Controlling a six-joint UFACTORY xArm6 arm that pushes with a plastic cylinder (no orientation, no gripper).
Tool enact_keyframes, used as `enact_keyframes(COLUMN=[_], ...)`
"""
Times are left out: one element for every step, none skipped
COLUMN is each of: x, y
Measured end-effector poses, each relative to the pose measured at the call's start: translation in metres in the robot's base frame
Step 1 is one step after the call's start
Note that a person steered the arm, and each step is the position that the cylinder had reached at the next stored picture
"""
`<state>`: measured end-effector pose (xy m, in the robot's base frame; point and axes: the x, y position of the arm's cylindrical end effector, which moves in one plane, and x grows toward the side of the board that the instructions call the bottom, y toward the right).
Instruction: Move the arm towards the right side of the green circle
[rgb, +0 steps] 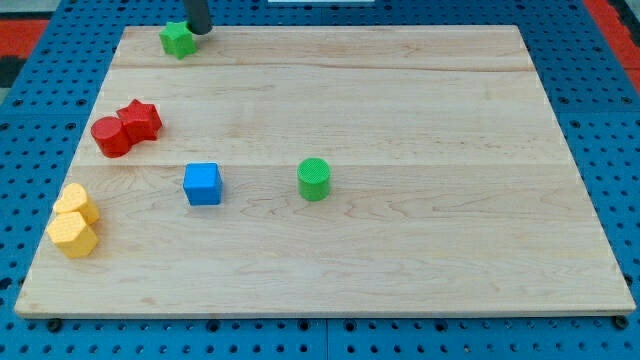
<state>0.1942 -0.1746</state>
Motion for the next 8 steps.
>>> enact_keyframes(x=[0.0, 0.025, 0.043, 0.076, 0.099, 0.121, 0.154, 0.188], y=[0.039, 0.11, 0.158, 0.236, 0.28, 0.315, 0.339, 0.34])
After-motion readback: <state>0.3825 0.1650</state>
